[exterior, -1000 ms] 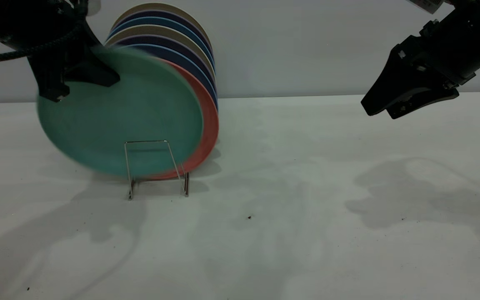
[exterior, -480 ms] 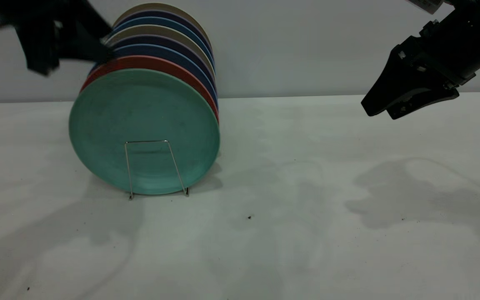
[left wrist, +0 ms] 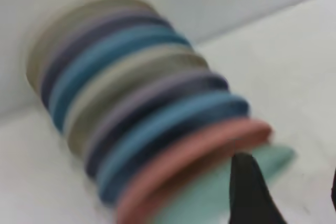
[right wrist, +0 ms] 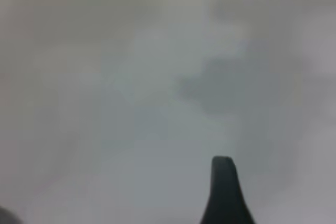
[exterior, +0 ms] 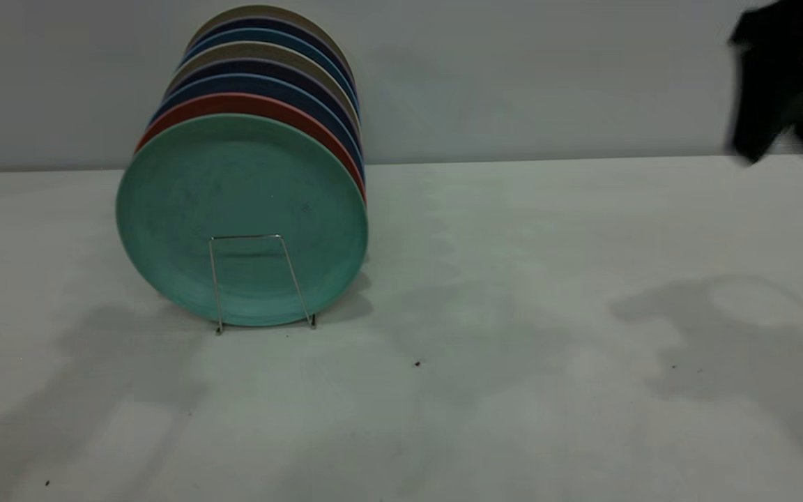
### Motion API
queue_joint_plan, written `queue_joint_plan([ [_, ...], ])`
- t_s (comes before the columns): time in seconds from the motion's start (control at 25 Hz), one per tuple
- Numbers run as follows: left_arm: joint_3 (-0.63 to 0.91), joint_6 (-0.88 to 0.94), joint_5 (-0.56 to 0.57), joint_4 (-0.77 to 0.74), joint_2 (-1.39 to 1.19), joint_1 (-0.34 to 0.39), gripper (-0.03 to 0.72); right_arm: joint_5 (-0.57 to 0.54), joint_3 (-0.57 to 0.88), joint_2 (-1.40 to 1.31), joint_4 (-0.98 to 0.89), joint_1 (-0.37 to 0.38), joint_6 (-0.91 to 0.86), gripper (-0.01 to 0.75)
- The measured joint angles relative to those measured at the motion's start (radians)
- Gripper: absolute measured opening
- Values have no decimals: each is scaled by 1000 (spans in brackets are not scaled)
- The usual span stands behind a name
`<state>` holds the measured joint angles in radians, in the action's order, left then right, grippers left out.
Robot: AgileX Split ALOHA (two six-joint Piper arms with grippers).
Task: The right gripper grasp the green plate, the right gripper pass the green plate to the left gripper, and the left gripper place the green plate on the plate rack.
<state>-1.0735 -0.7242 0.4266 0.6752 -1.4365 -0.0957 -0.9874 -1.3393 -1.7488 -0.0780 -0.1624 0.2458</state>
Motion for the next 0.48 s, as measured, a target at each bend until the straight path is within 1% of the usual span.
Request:
queue_joint_plan([
  [0.12,0,343,176,-257,38,0,402,-75,0,112,159,-67,-132,554],
  [0.24,0,594,329,-487,67,0,402,-167,0,214,210,-133,-194,554],
  [0.28,0,652,368,-550,81,0,402,-198,3,249,219,-155,-207,554],
  [0.36,12,715,423,-630,126,0,402,-225,24,318,227,-192,-228,554],
  [0.48,62,734,455,-675,229,0,400,-236,83,434,230,-249,-246,554],
])
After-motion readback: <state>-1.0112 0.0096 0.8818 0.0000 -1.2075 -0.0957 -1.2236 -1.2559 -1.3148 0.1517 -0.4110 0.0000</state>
